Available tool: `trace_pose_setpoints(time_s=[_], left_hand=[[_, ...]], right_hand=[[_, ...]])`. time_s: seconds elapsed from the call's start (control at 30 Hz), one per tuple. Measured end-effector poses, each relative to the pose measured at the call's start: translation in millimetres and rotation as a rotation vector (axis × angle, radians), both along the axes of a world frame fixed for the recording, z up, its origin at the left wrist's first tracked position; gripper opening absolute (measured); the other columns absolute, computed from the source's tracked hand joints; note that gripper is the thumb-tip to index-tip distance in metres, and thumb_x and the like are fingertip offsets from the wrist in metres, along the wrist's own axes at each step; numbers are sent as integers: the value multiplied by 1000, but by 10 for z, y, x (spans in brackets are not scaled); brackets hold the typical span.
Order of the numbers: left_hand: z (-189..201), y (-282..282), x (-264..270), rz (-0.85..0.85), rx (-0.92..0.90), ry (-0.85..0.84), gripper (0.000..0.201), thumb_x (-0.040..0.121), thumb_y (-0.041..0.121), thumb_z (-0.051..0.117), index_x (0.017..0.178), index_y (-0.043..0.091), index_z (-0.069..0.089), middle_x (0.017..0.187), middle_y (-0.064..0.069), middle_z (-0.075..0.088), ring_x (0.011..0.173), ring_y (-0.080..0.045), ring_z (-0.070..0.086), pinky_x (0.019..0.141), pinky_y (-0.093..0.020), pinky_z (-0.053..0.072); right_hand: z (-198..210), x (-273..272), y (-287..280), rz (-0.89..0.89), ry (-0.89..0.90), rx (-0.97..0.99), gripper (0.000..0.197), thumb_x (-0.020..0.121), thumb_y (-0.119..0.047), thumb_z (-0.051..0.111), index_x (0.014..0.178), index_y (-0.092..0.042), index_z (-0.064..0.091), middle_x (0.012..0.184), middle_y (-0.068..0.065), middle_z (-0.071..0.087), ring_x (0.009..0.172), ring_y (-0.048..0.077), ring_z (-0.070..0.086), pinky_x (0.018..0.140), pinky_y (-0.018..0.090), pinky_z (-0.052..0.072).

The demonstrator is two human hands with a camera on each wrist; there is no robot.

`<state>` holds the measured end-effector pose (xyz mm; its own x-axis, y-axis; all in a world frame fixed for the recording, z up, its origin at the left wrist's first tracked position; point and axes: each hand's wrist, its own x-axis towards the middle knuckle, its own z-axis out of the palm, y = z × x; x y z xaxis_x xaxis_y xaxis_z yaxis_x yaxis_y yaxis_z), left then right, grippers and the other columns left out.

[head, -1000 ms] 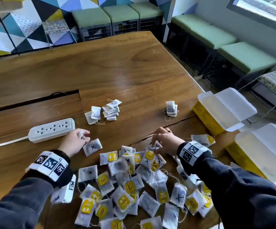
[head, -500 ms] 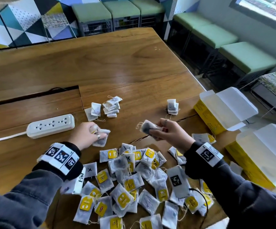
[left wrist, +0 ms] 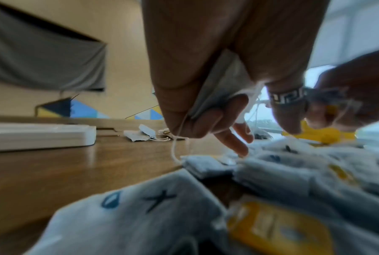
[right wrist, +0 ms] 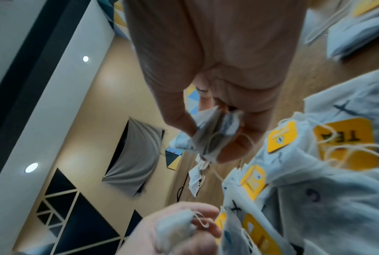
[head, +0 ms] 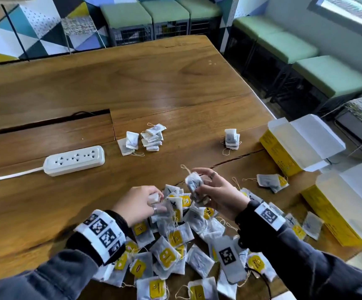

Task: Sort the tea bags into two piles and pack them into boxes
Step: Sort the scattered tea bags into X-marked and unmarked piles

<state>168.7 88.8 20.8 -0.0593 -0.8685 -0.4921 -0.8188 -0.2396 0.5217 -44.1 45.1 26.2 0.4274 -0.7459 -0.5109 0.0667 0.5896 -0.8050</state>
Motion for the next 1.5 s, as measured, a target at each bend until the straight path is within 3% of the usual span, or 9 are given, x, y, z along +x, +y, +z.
trace_pose_setpoints(time_s=[0.13, 0.3, 0.5, 0.63, 0.83, 1.07, 1.23, 1.37, 1.5], left_hand=[[-79, 59, -57, -75, -30, -172, 29, 75, 38, 72, 101, 29, 62, 106, 1, 67, 101, -24, 59, 76, -30, 48], [-63, 52, 80, 104, -68, 64, 17, 74, 27, 75, 71, 23, 59, 81, 0, 64, 80, -18, 58, 66, -27, 42], [55, 22, 270, 384, -50, 345, 16, 76, 15, 74, 78, 16, 59, 66, 3, 56, 57, -10, 47, 50, -23, 34], [30, 75, 317, 634, 168, 648, 16, 77, 11, 72, 91, 9, 64, 71, -10, 52, 51, -12, 44, 43, -19, 34], [35, 110, 332, 719, 179, 784, 12, 77, 1, 68, 88, 1, 63, 54, 2, 57, 39, -2, 46, 33, -13, 31], [195, 57, 139, 657, -34, 619, 19, 75, 6, 73, 88, 11, 61, 64, -3, 61, 44, -6, 54, 37, -15, 35], [296, 74, -129, 556, -54, 694, 10, 81, 8, 68, 82, 17, 65, 72, -2, 64, 64, -15, 57, 50, -21, 44], [348, 95, -66, 572, 155, 861, 9, 90, 15, 56, 91, 10, 63, 60, 0, 62, 49, -8, 55, 37, -14, 33], [327, 73, 268, 577, 110, 772, 16, 91, 14, 54, 102, 6, 63, 89, -10, 67, 47, -6, 54, 35, -12, 33]], right_hand=[[14, 4, 50, 94, 36, 109, 29, 77, -2, 50, 104, -12, 47, 69, 5, 50, 57, 13, 50, 49, 23, 37], [5, 166, 58, 165, 128, 51, 12, 84, -25, 56, 84, -17, 48, 67, -5, 38, 55, 7, 39, 44, 17, 33], [-195, 453, 61, 600, 1002, -667, 23, 87, -40, 60, 87, -19, 51, 92, 0, 50, 83, 19, 51, 70, 27, 40], [-268, 451, 103, 558, 1066, -703, 27, 87, -37, 60, 100, -13, 58, 111, 3, 50, 101, 26, 55, 82, 33, 45], [-19, 245, 147, 276, 785, -803, 16, 88, -22, 60, 86, -8, 52, 78, 1, 60, 72, 15, 56, 65, 24, 42], [134, 331, 150, -193, -122, -77, 17, 94, -4, 44, 85, -15, 54, 67, 3, 52, 62, 15, 52, 54, 22, 46], [27, 694, 268, -170, -198, 123, 24, 95, -21, 47, 103, 0, 57, 87, 17, 62, 70, 21, 61, 63, 28, 51], [-39, 816, 321, -136, -178, 199, 26, 93, -32, 51, 85, -9, 58, 60, 3, 57, 45, 10, 54, 40, 17, 40], [-142, 776, 296, -178, -143, 258, 21, 88, -30, 60, 92, -11, 52, 69, 5, 48, 47, 10, 49, 36, 17, 35]])
